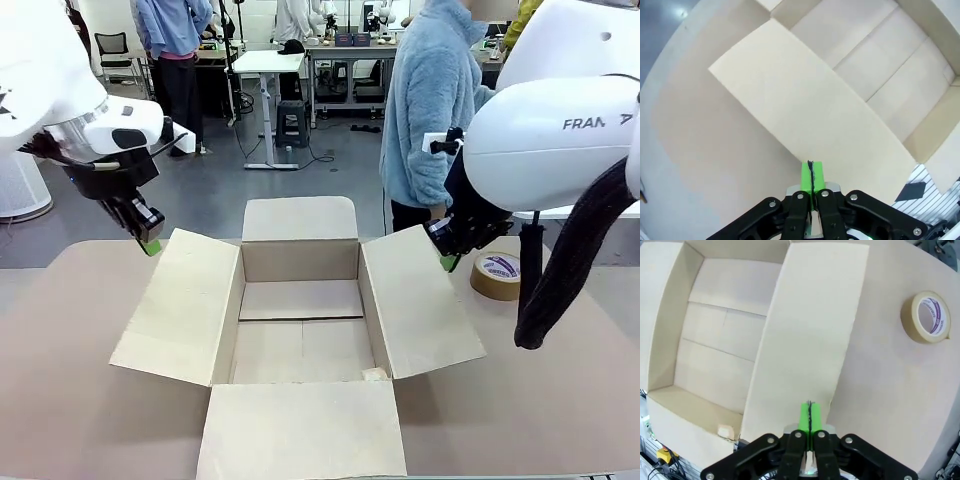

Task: Wrap the clocks to prevent damage.
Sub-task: Open the side flaps of the Package Box.

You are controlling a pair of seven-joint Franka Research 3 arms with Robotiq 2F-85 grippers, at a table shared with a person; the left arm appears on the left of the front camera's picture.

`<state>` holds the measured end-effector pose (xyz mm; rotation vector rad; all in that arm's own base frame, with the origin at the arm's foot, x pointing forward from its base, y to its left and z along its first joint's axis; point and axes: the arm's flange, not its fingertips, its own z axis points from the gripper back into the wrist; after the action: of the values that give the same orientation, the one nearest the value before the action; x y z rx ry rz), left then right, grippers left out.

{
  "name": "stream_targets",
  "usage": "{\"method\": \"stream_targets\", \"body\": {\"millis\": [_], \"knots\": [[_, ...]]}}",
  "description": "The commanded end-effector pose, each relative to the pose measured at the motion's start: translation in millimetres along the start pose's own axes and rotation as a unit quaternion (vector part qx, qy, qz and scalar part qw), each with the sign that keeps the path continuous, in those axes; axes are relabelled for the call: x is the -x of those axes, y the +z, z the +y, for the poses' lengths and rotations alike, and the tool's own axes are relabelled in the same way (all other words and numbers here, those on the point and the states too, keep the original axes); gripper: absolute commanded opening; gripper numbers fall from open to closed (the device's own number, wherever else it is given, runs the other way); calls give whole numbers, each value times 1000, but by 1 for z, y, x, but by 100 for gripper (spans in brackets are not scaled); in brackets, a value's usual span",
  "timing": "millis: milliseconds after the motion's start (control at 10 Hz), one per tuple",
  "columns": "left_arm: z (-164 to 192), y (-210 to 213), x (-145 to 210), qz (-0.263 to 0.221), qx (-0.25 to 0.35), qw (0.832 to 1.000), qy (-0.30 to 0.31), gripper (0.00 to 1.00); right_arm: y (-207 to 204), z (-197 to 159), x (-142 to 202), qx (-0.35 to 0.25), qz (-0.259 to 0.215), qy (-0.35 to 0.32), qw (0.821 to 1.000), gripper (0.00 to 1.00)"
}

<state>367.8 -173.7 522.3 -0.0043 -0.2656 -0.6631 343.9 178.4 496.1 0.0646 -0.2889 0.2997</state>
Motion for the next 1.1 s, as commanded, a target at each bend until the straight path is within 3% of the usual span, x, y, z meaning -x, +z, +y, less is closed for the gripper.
{"method": "stream_targets", "body": {"millis": [0, 100, 200, 500, 800, 1000], "knots": [[2, 8, -3, 7, -9, 1000, 15, 0, 0, -1, -9, 14, 8, -4, 1000, 0], [18, 37, -1, -44, 93, 992, -66, 0, 0, 0, 0, 0, 0, 0, 1000, 0], [2, -1, 0, 4, -5, 1000, 4, 0, 0, 0, 0, 0, 0, 0, 1000, 0], [9, 10, -1, -10, 18, 1000, -13, 0, -1, 1, -3, 0, 2, 1, 1000, 1], [-18, -16, -14, 16, -29, 999, 17, 0, -28, 39, 3, 49, 20, -2, 999, 1], [-29, -30, -20, 39, -46, 997, 51, 0, -47, 44, 2, 76, 24, -9, 997, 1]]}}
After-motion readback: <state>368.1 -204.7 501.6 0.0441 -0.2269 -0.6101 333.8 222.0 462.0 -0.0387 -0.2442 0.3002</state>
